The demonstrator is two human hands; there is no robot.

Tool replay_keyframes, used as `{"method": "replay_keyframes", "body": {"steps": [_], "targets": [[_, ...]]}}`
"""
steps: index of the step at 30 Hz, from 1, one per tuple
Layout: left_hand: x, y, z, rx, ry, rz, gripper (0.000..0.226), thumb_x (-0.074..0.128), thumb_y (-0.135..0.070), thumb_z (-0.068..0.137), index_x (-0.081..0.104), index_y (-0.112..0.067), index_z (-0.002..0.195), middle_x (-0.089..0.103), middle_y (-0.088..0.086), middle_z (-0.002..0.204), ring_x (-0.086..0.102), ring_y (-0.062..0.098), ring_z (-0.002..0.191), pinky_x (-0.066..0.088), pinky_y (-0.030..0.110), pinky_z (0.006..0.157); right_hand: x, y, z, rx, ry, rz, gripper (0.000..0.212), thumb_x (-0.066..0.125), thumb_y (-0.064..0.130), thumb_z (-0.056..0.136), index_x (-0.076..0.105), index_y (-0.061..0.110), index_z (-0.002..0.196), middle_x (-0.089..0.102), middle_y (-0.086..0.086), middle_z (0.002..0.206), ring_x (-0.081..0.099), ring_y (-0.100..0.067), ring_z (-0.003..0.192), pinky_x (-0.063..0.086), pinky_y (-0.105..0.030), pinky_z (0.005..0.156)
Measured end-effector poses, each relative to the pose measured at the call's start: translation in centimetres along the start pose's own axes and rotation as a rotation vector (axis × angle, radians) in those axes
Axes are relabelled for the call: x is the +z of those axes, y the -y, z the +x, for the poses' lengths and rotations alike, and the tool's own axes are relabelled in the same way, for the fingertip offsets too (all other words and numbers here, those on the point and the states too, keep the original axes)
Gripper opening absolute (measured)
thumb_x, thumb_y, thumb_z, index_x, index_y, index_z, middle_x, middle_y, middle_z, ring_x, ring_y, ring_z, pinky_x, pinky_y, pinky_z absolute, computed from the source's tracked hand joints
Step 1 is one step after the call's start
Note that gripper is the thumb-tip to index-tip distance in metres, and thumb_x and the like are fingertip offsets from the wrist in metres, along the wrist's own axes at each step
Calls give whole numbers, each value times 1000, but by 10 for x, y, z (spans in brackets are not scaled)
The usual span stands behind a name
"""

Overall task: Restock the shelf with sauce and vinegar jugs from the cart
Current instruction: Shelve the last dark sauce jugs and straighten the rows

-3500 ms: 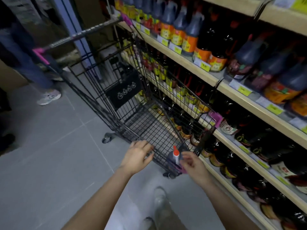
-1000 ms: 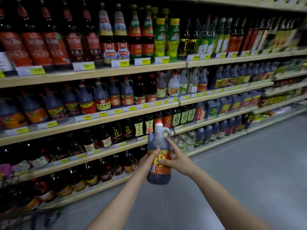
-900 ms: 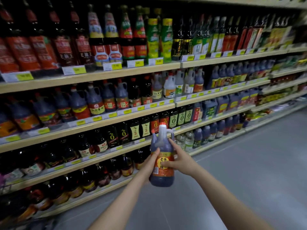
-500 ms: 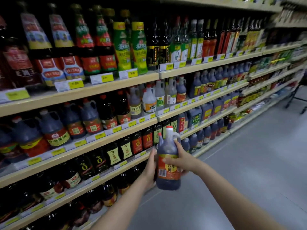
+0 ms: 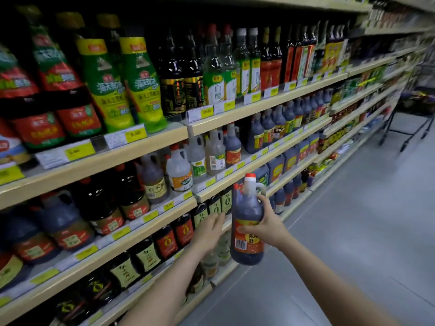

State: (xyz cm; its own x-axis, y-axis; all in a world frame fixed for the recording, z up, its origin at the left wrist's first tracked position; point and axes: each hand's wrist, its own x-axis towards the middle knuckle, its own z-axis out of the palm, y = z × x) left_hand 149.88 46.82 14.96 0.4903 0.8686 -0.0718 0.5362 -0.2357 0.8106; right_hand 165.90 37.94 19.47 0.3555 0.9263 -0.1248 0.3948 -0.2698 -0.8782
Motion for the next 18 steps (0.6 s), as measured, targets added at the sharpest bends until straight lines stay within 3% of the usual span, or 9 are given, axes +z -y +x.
{"method": "replay_keyframes", "body": {"steps": [2, 4, 7, 11, 18], "targets": [[3, 6, 25, 99, -80, 303, 26, 39, -39, 96, 57, -21, 103, 59, -5, 102, 58, 16, 92, 47, 32, 76, -19, -9, 19, -38, -2, -5, 88, 82, 27, 64, 23, 40, 127, 49, 6, 115, 55, -16, 96, 49, -32, 78], [13, 7, 50, 116, -135, 448, 29, 43, -39, 94, 54, -22, 114, 56, -7, 111, 56, 15, 99, 45, 30, 76, -40, -21, 41, -60, 6, 0, 85, 82, 25, 65, 21, 44, 121, 47, 8, 116, 53, -15, 98, 48, -31, 77], [42, -3, 89, 104, -175, 504, 39, 47, -38, 92, 49, -21, 127, 53, -5, 123, 52, 17, 112, 44, 32, 88, -76, -38, 77, -86, 19, -42, 87, 81, 28, 65, 22, 41, 127, 47, 8, 118, 53, -16, 101, 49, -34, 80], [80, -32, 135, 63, -157, 587, 42, 51, -33, 90, 45, -17, 129, 51, 0, 122, 49, 20, 116, 42, 34, 89, -126, -54, 120, -122, 80, -80, 89, 80, 28, 67, 21, 35, 134, 46, 9, 116, 52, -14, 100, 49, -33, 80], [110, -61, 201, 16, -191, 621, 53, 50, -35, 91, 37, -18, 139, 43, 0, 139, 38, 20, 129, 35, 36, 102, -191, -78, 204, -201, 129, -165, 95, 80, 46, 58, 20, 46, 131, 52, 10, 126, 59, -21, 108, 53, -46, 86]]}}
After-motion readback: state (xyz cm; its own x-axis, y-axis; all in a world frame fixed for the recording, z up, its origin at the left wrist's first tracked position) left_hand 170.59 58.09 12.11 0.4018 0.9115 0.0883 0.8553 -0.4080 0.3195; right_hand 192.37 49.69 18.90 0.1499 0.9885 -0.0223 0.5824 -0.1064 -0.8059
